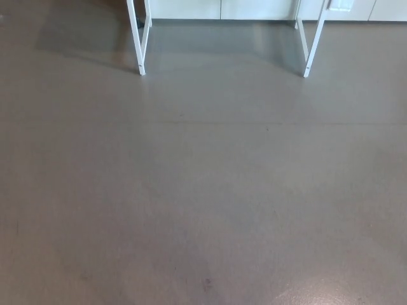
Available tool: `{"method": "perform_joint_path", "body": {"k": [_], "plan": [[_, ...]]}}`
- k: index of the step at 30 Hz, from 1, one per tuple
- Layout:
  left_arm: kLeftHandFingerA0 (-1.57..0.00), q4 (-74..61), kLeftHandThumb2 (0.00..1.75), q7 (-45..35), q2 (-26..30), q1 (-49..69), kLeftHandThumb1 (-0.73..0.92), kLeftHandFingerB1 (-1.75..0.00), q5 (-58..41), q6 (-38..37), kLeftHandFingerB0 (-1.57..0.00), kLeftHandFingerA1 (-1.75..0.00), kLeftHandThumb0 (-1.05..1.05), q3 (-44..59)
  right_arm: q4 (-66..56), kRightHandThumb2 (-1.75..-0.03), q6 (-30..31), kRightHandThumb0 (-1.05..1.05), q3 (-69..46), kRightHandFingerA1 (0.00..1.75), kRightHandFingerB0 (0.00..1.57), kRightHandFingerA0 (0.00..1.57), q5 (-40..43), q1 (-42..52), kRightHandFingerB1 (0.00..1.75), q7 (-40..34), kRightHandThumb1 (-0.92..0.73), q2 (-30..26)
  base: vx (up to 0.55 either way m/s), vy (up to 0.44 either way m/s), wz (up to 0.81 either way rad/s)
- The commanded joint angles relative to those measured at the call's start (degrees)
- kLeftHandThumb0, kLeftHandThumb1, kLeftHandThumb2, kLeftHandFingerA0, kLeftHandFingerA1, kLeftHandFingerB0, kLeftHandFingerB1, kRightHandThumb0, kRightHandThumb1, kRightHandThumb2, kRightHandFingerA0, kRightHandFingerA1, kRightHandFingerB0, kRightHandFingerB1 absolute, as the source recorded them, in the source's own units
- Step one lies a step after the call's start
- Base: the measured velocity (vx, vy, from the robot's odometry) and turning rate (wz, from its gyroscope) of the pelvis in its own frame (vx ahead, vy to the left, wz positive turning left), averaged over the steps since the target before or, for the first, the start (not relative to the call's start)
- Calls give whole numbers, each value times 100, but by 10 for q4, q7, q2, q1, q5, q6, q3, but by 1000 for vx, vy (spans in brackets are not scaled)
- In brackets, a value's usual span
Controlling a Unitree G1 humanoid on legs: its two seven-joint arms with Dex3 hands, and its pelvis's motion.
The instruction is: The robot walk towards a table in front and uses its left hand to pickup a tennis ball on the left side and put it in a container on the right hand side
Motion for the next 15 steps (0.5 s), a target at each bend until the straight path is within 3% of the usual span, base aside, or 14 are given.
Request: {"method": "perform_joint_path", "body": {"k": [1, 15], "plan": [[-28, -9, 87, -47, -2, 13, 44, -50, -54, -2, -19, -55, 5, 14, -4, -72, -34, -42, -8, 57, 36, 60, 19, 11, 49, 19, -40, -12, 0, 0, 0], [-32, -4, 88, -56, 0, 19, 44, -50, -63, -10, -20, -57, 5, 11, 25, -72, -56, -42, -4, 58, 36, 61, 17, 4, 49, 18, -40, -16, 0, 0, 0]]}}
